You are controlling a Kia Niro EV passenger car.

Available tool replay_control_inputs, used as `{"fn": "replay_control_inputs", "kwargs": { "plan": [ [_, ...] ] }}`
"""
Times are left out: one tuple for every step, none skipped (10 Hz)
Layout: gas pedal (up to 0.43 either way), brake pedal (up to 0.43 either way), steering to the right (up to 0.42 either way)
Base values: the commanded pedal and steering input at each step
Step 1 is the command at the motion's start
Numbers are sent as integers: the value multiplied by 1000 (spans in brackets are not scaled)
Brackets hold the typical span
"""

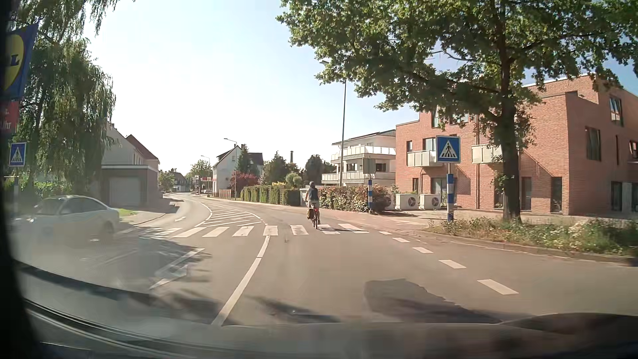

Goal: Follow the waypoints while adhering to traffic rules and regulations

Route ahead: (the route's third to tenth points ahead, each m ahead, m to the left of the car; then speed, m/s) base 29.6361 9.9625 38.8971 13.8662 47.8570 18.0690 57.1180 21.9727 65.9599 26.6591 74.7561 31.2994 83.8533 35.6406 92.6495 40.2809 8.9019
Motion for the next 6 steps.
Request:
{"fn": "replay_control_inputs", "kwargs": {
  "plan": [
    [98, 6, -51],
    [98, 6, -51],
    [98, 6, -50],
    [98, 6, -49],
    [98, 6, -45],
    [98, 6, -44]
  ]
}}
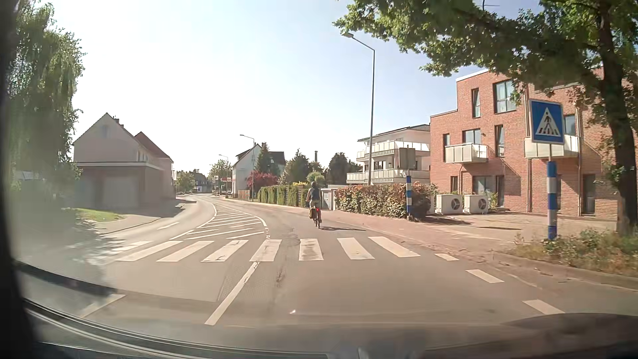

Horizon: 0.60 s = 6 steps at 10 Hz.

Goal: Follow the waypoints while adhering to traffic rules and regulations

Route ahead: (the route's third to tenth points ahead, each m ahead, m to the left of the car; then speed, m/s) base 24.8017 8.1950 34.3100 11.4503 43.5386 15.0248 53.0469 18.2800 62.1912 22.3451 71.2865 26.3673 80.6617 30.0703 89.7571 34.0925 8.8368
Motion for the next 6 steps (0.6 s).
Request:
{"fn": "replay_control_inputs", "kwargs": {
  "plan": [
    [98, 6, -44],
    [98, 6, -44],
    [110, 6, -45],
    [110, 6, -48],
    [110, 6, -52],
    [110, 6, -53]
  ]
}}
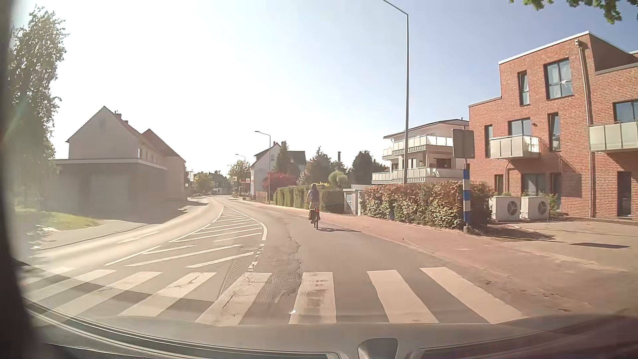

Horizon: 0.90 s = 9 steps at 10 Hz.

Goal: Follow the waypoints while adhering to traffic rules and regulations

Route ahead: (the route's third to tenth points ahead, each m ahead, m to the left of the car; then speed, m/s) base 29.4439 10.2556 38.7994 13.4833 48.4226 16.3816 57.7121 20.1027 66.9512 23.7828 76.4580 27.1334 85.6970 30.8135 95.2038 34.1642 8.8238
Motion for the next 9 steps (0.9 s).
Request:
{"fn": "replay_control_inputs", "kwargs": {
  "plan": [
    [110, 6, -52],
    [118, 6, -53],
    [130, 6, -53],
    [138, 6, -52],
    [150, 6, -52],
    [177, 6, -52],
    [177, 6, -52],
    [177, 6, -51],
    [177, 6, -49]
  ]
}}
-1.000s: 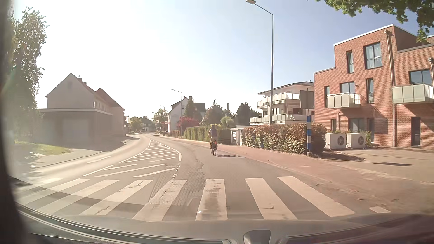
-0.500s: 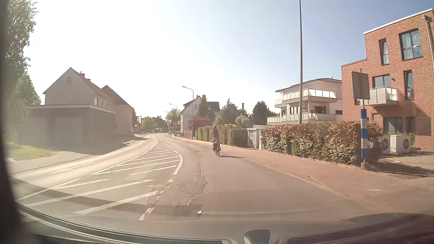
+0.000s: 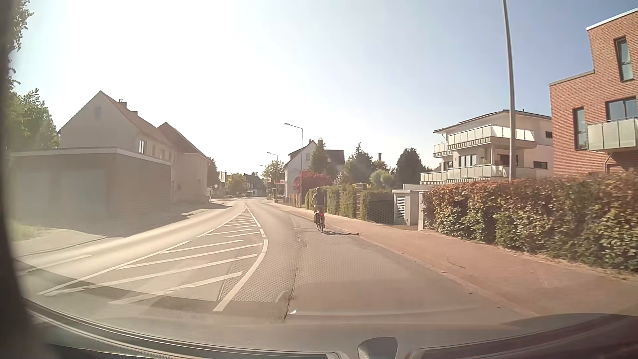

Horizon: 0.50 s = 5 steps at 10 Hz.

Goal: Follow the waypoints while adhering to traffic rules and regulations

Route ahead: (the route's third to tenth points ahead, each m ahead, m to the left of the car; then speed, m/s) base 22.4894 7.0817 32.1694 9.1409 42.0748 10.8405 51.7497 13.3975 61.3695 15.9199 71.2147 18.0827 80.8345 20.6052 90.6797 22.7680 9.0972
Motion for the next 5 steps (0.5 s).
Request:
{"fn": "replay_control_inputs", "kwargs": {
  "plan": [
    [177, 6, -49],
    [177, 6, -49],
    [177, 6, -49],
    [177, 6, -49],
    [177, 6, -49]
  ]
}}
